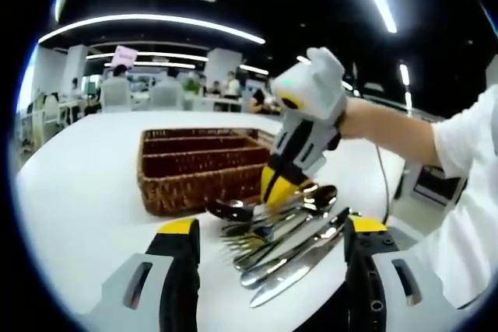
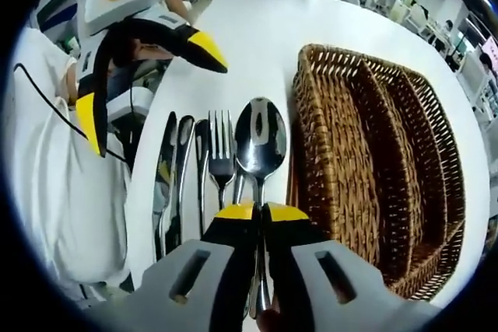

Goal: Arrange the knives, forks, and spoons in their matching storage slots by inserting each utensil handle-first until every utensil is classified and aligned in the correct compartment

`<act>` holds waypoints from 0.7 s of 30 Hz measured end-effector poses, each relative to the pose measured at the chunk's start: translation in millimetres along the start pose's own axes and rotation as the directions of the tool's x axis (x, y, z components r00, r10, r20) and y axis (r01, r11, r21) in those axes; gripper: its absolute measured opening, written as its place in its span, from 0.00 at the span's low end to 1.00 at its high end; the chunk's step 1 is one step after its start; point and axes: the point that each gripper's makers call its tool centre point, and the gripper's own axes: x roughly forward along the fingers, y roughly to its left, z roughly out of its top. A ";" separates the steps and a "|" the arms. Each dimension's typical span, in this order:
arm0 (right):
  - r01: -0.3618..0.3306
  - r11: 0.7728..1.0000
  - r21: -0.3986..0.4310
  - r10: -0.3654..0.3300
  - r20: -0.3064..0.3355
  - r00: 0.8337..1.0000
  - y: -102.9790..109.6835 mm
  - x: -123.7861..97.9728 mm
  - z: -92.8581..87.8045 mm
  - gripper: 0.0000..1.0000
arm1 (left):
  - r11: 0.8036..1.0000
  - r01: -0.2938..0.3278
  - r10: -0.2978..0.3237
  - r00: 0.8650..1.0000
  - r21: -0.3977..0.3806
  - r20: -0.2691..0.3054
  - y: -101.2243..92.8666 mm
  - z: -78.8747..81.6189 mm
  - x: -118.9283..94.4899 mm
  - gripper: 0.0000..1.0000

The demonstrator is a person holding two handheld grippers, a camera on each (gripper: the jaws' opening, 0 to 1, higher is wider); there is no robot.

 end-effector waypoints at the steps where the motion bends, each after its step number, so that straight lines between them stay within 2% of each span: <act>1: -0.001 1.000 0.000 0.001 0.001 1.000 0.7 -2.1 1.1 0.02 | 1.000 0.000 0.000 1.000 0.000 0.001 0.6 0.3 -0.3 0.76; 21: 0.006 1.000 -0.003 -0.006 0.004 1.000 5.4 -28.4 16.1 0.02 | 0.999 -0.015 0.015 1.000 0.033 0.018 -1.5 7.4 -1.9 0.81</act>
